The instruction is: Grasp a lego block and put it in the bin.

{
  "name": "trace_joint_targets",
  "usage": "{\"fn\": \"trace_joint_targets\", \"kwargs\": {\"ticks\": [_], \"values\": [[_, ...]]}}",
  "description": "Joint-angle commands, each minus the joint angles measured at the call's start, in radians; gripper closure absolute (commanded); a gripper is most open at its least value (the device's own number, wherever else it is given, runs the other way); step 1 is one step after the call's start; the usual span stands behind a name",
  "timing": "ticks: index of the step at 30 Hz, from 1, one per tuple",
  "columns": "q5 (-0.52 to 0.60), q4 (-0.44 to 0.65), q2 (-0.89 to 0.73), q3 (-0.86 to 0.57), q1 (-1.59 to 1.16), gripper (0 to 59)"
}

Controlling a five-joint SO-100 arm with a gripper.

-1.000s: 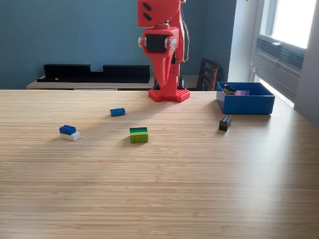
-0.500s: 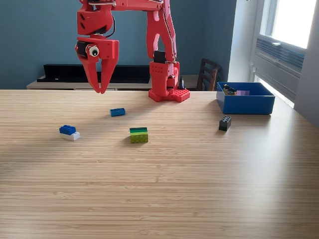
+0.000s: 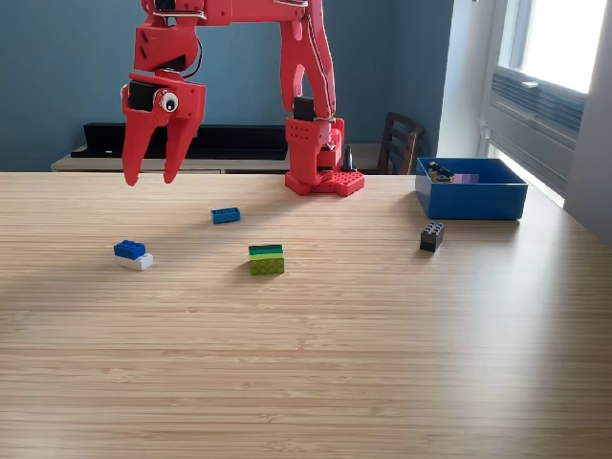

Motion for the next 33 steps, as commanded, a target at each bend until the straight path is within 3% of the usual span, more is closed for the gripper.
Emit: {"fn": "trace_joint_targets", "kwargs": {"ticks": [1,12,23,33], "values": [[-0.040,-0.026,0.060,-0.029,0.009,29.5],[-0.067,-0.018,-0.206,-0.166,0.017,28.2],[-0.040,0.026,-0.405,-0.439,0.002,24.3],[-0.003,0.198,-0.598,-0.692,-0.031,30.7]]}}
